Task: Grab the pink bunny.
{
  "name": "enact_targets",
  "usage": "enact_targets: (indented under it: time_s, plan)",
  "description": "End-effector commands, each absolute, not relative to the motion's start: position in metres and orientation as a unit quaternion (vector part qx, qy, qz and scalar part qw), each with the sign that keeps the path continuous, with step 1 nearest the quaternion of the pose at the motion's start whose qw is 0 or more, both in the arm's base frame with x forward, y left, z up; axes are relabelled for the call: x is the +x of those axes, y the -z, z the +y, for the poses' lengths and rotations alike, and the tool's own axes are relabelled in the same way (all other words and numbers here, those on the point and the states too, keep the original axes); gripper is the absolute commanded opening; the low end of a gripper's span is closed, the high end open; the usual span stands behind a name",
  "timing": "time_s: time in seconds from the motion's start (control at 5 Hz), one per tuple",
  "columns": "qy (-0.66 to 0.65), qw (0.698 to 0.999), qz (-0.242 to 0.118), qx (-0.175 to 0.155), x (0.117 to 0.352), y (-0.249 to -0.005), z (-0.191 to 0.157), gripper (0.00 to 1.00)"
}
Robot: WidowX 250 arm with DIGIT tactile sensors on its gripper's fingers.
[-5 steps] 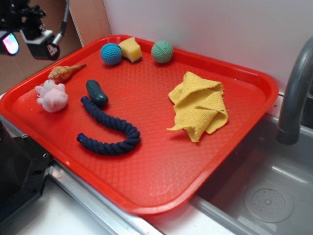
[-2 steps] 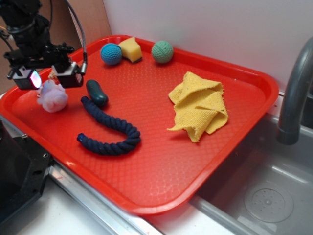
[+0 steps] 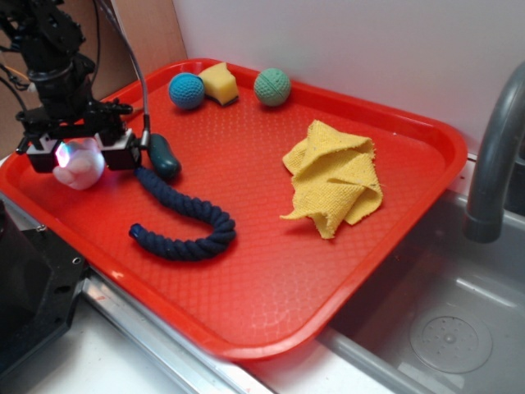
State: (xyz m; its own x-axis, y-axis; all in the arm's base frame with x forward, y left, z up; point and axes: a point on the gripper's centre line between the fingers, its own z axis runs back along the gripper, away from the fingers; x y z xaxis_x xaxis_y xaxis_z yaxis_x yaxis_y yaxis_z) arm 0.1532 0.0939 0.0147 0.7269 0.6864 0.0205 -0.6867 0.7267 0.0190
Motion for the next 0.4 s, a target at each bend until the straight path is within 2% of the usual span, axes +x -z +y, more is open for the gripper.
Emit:
enact_targets:
  time_s: [0.0, 0.2]
  plan:
    - [-0.368, 0.929, 0.021, 0.025, 0.129, -0.004, 0.100, 0.00]
    - [-0.315, 0.948, 0.026, 0.025, 0.133, -0.019, 0.098, 0.00]
